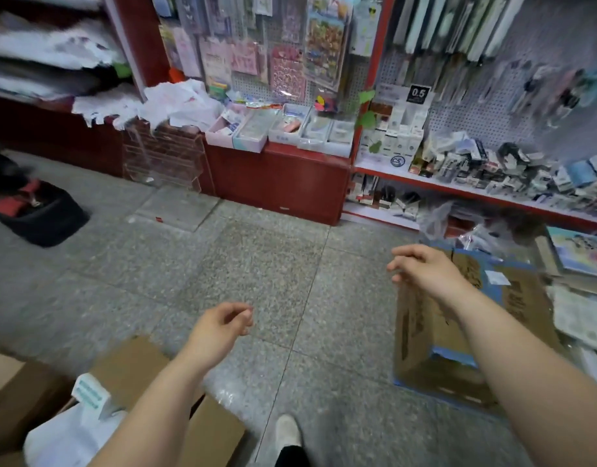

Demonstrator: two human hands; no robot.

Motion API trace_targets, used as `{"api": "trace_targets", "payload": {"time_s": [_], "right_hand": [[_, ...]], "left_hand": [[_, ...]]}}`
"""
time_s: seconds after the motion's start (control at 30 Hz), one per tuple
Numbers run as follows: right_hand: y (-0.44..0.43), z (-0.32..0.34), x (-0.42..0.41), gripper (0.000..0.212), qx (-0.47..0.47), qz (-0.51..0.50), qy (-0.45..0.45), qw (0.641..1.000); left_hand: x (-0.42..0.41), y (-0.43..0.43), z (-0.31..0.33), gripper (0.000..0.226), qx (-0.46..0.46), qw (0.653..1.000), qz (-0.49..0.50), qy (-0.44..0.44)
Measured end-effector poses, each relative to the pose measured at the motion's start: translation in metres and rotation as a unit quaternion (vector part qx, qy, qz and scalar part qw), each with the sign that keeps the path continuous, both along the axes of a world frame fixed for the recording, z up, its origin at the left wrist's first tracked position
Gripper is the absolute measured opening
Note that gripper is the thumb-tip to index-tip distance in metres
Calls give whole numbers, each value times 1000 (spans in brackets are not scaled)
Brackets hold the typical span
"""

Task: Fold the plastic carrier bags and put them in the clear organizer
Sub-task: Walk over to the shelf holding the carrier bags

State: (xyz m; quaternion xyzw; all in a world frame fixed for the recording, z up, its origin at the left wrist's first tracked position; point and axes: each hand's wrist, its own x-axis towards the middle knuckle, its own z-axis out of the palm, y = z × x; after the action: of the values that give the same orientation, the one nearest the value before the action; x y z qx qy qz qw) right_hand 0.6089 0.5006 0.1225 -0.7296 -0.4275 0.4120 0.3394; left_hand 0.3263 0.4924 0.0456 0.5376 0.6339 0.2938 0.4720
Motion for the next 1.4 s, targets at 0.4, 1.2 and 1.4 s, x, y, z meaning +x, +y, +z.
{"api": "trace_targets", "payload": {"time_s": [0.4,1.2,1.4], "right_hand": [[312,18,-29,14,21,122,42,991],[773,-10,-423,20,11,463,36,886],[834,-2,-544,19,-7,483,54,874]], "left_hand": [[6,271,8,25,0,998,68,-17],[-287,566,15,24,-13,864,498,-77],[-404,641,26,25,-13,873,484,-55]]}}
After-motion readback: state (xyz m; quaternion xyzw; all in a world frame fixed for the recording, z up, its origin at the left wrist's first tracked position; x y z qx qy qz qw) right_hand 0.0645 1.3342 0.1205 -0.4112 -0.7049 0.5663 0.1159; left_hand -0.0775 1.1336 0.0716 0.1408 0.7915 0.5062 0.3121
